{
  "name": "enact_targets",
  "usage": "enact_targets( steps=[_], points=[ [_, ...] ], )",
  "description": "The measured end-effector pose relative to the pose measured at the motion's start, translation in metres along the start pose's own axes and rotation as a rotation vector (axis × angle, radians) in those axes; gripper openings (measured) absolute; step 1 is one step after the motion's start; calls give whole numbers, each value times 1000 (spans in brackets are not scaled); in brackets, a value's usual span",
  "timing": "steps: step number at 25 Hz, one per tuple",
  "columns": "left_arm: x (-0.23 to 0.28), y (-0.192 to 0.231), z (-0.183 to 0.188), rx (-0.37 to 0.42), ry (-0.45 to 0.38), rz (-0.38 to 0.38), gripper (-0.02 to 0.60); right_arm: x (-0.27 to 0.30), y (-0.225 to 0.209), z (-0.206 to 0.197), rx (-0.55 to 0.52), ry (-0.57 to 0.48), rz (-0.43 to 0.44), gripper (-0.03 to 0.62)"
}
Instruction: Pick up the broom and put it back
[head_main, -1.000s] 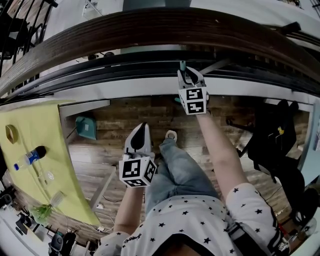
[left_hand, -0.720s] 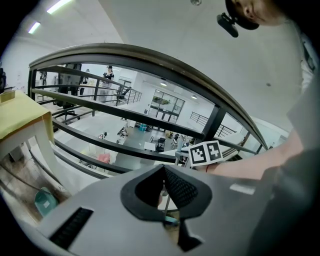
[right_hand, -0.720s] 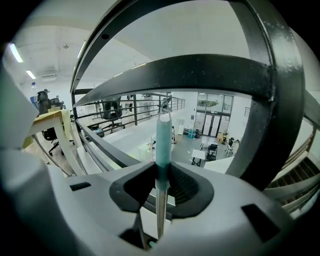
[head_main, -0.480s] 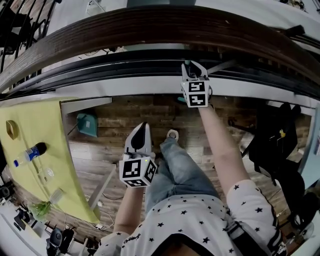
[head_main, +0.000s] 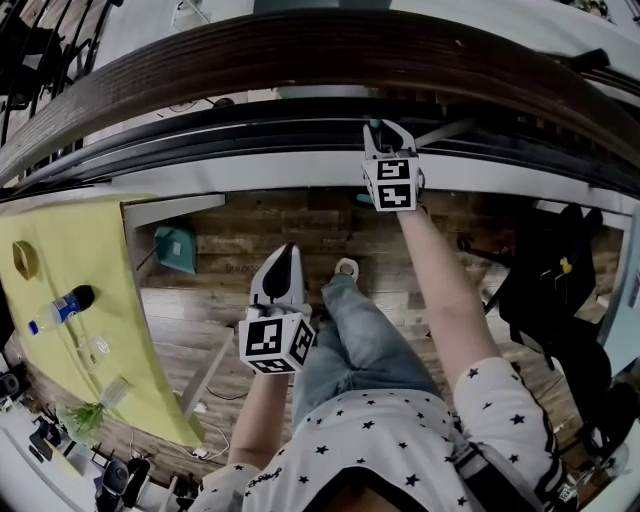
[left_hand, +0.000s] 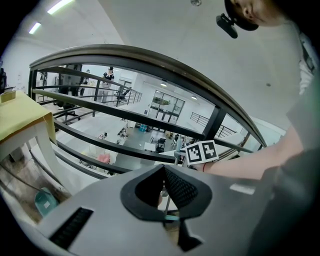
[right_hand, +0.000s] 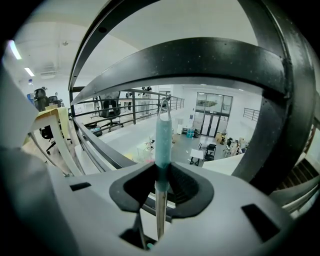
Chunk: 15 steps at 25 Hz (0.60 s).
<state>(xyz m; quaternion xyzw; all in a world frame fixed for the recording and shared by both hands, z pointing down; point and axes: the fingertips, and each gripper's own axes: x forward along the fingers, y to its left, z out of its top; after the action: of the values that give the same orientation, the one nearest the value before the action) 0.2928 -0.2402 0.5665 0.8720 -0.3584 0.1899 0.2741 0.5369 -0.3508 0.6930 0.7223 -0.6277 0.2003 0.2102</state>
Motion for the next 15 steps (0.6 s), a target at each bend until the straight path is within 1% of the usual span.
enact_targets(
  steps=[2,4,7,15],
  points=[
    [-1,0,1,1,-3,-3,12,1,-1,-1,4,0,-1,93],
    [-4,-1,1,1,-5,-4,12,-1,0,-1,11,2,1,133],
    [-8,-2,1,3,-9,-6,12,-7,1,1,16,5,-4,157],
    [-30,-14,-3,15,-33,-17,12,-41,2,10,30,-48,-21,153]
  ],
)
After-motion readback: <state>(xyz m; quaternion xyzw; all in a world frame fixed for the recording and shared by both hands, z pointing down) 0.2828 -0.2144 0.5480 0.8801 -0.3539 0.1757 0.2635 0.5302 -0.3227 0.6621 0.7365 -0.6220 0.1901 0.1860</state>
